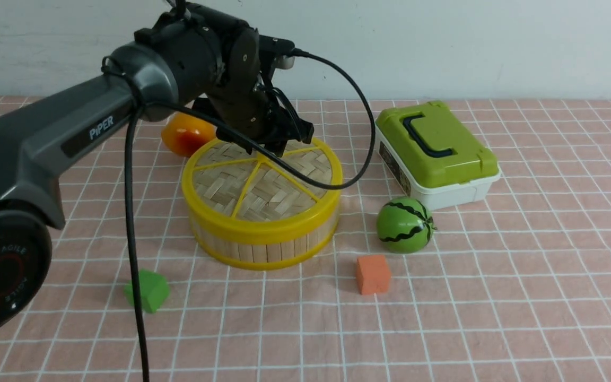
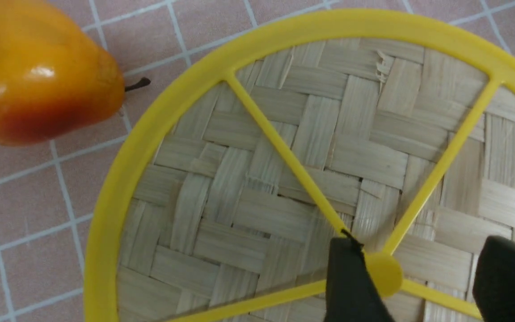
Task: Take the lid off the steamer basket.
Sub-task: Use the left arm to lift the lid of the steamer
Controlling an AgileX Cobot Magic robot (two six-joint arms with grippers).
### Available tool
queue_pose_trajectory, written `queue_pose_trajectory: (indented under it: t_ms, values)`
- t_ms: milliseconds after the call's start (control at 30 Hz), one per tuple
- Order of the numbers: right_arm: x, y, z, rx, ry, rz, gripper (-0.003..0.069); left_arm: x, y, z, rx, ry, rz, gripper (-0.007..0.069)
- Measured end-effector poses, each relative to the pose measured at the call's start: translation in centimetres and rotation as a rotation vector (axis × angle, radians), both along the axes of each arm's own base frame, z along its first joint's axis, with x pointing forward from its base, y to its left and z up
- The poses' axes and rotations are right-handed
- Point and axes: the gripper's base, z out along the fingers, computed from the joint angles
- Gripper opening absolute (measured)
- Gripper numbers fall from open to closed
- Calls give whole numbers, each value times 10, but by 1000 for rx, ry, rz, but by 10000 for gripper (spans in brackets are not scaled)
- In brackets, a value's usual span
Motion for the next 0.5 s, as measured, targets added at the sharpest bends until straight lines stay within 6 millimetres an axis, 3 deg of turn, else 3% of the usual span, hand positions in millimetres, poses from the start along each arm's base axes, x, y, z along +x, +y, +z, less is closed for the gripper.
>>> queue_pose_trajectory:
  t_ms: [300,500]
  values:
    - [0,0,0,0,0,0,241,5,-2,-13,13,8,-2,278]
    - [0,0,0,0,0,0,241,5,0,-13,28,5,-1,120]
